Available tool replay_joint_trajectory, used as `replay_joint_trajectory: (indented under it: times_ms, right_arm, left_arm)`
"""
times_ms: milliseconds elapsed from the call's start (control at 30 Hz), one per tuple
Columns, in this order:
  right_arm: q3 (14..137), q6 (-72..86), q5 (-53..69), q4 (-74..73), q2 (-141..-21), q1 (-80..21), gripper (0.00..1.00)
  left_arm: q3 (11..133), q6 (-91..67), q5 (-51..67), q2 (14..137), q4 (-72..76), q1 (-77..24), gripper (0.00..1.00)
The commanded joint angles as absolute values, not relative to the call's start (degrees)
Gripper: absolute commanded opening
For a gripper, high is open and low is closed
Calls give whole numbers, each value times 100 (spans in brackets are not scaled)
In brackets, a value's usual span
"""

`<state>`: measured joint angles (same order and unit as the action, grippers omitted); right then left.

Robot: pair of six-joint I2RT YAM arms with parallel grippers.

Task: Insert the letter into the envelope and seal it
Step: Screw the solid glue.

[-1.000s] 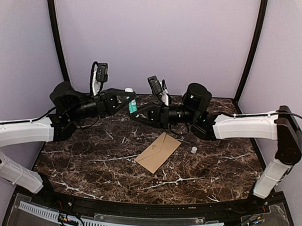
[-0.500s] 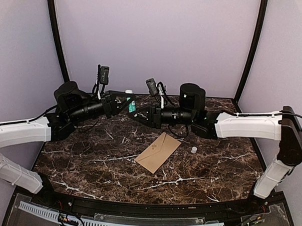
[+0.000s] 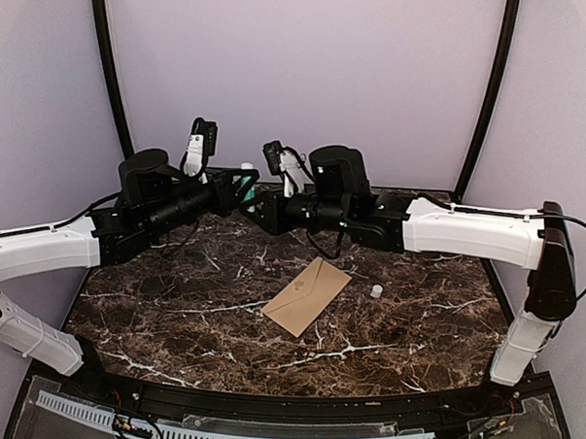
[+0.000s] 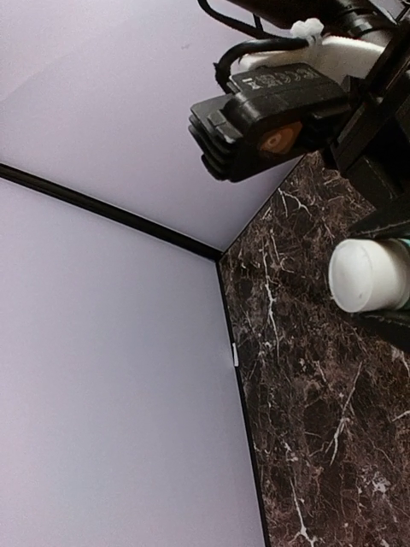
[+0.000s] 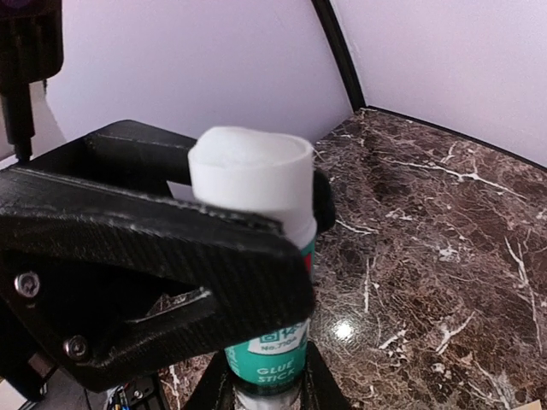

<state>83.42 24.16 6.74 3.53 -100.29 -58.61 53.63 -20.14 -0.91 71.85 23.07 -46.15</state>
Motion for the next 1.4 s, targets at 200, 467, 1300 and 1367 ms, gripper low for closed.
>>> replay_joint_trajectory:
  times_ms: [200,467,1300,1367]
  right_arm:
    - [9789,2088,-2140,-781,-10738,-6208,8]
    - [9678,2090,-2245,-701,-10593,-6286,16]
    - [6062,3169,3494,3787,-8530,-5105,74]
    - [6157,3321,3903,4064,-8727,-5127,71]
  left_arm:
    - [5601,-2149,-760,7418,1559,-4941,0]
    - [5623,-2346,-623,7474,1658,-4954,0]
    - [4811,-2634,2010,6462,3529,-4372,0]
    - [4715,-2724,2344,6434,3891,-4354,0]
